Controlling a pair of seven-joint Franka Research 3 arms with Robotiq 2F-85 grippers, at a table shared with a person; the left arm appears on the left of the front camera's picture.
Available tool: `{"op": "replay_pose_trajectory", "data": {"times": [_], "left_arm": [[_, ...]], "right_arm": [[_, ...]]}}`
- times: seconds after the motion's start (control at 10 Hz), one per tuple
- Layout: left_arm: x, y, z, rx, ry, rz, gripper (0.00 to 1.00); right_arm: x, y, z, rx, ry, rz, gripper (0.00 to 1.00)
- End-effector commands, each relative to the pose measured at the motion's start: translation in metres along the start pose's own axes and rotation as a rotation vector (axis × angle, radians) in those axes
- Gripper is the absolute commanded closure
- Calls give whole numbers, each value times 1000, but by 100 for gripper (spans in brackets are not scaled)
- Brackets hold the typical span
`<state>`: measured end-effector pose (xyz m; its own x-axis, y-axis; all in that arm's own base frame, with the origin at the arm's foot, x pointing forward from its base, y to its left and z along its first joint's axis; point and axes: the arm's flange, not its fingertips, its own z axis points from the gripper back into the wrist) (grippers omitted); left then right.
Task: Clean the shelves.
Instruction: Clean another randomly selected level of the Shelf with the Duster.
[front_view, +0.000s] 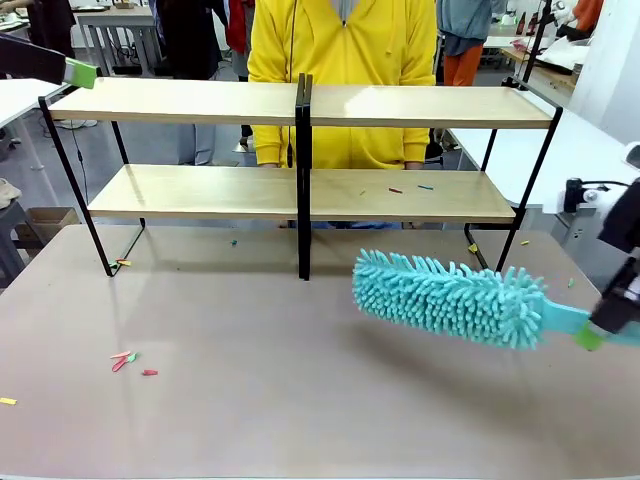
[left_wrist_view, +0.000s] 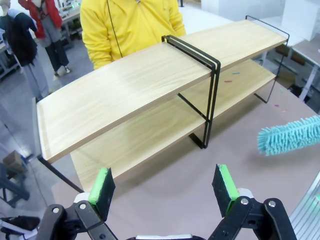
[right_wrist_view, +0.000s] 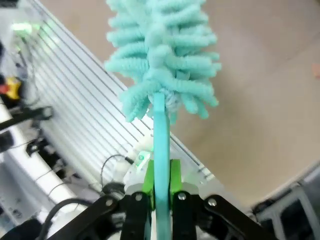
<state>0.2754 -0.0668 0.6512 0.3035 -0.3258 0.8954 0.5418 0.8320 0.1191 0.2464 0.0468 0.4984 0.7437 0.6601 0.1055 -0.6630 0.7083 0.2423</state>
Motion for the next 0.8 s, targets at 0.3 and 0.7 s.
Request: {"op": "replay_pose_trajectory", "data": {"times": [0.3,0.7], "left_arm": [[-3,-1,-1,4,-5,7,0],[-3,-1,-1,4,-5,7,0]], "right_arm": [[32,-11,-37,-39,65,-50,88],[56,-40,-65,-163,-79,-303,88]]}}
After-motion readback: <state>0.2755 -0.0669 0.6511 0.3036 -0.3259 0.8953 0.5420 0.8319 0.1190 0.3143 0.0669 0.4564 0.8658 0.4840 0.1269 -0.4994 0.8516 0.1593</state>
